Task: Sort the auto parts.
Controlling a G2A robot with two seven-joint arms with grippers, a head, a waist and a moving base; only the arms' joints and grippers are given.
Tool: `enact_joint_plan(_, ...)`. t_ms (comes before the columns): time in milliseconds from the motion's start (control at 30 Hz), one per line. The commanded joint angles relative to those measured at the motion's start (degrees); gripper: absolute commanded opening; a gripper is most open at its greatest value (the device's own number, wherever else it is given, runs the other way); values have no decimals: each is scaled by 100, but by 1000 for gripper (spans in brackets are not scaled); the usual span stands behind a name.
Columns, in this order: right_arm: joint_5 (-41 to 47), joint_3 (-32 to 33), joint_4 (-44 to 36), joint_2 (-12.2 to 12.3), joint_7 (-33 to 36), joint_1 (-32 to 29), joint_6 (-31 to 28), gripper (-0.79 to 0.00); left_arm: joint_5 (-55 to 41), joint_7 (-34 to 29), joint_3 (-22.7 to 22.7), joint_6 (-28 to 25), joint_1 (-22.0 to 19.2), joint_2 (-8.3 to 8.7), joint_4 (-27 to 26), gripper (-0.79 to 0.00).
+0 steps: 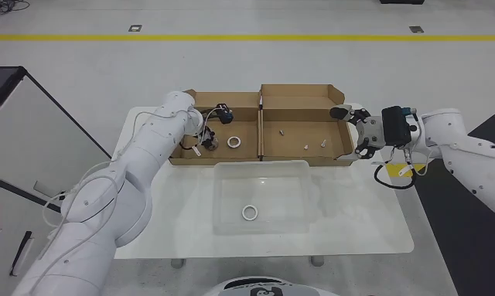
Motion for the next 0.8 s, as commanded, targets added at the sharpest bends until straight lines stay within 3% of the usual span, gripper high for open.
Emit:
enact_joint_plan(0, 0, 0, 1, 0, 0, 0, 0, 0, -27, -11, 0, -40, -10, -43, 91, -714)
enact_joint_plan(67, 0, 0, 1, 0, 0, 0, 0, 0, -103, -66, -18, -72, -20, -84, 170, -529)
enact_joint_plan(100, 0, 0, 1, 0, 0, 0, 0, 0, -128, -94, -24, -83, -30, -103, 203, -486)
enact_joint_plan(200, 0, 0, 1, 0, 0, 0, 0, 0, -168, -108, -37, -97, -48, -148, 303, -459)
enact_joint_plan(233, 0, 0, 1, 0, 0, 0, 0, 0, -166, -107, -39, -107, -58, -158, 347, -332)
enact_joint_plan(367, 0, 0, 1, 0, 0, 0, 0, 0, -207, 3, -76, -102, -104, -190, 489, 0)
enact_joint_plan(600, 0, 0, 1, 0, 0, 0, 0, 0, -310, 110, -168, -200, -266, -218, 565, 0)
enact_joint_plan(767, 0, 0, 1, 0, 0, 0, 0, 0, -589, 15, -311, -656, -466, -205, 484, 0)
